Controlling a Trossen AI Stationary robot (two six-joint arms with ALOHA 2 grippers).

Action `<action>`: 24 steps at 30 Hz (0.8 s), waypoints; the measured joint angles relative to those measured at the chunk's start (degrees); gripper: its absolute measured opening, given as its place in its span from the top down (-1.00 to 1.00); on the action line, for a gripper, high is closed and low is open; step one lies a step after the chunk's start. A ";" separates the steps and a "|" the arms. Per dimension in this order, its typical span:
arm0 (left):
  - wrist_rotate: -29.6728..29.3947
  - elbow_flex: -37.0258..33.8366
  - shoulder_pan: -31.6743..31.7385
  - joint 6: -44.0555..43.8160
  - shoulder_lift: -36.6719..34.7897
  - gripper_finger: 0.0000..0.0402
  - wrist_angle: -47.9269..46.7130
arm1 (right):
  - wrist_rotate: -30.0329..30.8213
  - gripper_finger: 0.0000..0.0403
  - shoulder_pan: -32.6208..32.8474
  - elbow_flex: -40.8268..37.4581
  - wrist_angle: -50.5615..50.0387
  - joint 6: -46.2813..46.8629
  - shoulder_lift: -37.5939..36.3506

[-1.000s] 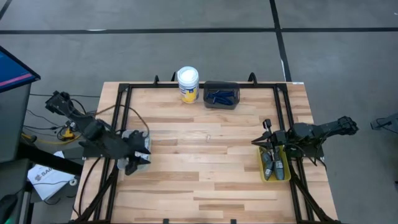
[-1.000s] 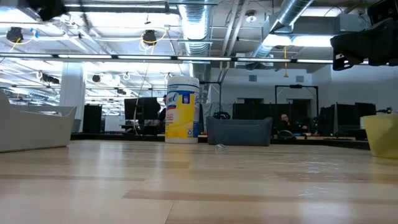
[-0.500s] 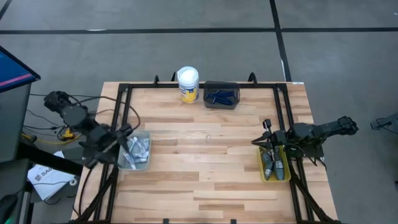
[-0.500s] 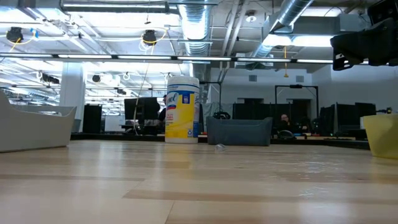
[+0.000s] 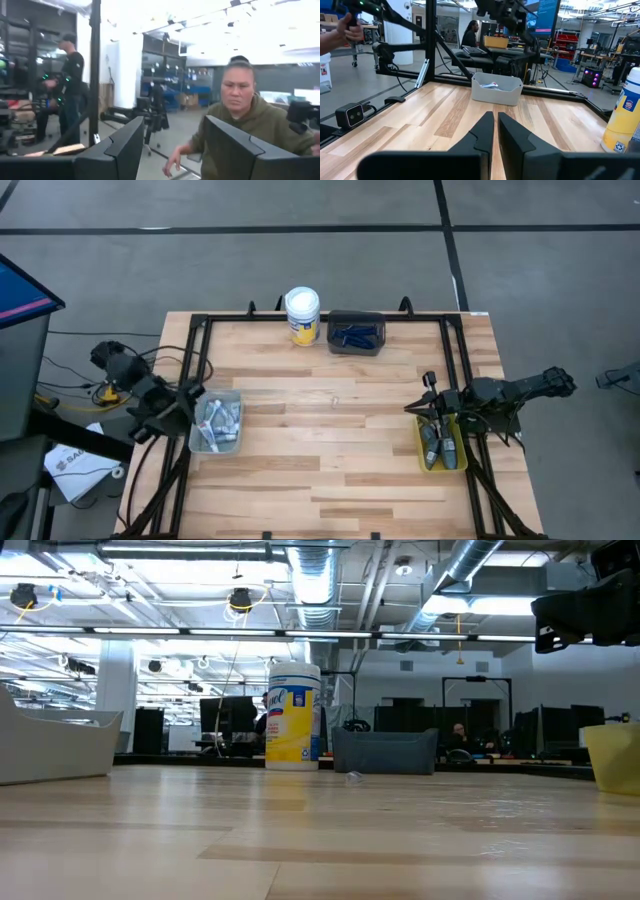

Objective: Pick & Place Travel size toiletries
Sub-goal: Return to Home Position

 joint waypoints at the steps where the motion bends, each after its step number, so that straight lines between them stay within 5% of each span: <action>1: -0.61 -1.04 0.00 0.03 -2.13 -0.01 -0.19 | 0.01 0.92 0.00 0.00 0.02 0.00 0.00; 4: -1.90 -3.47 0.00 1.43 -7.34 -0.01 -0.40 | 0.00 0.92 0.01 -0.01 0.00 0.01 0.00; 24: -2.82 -18.46 0.11 3.89 -7.46 0.00 4.10 | -0.04 0.92 0.07 0.00 -0.01 0.00 0.02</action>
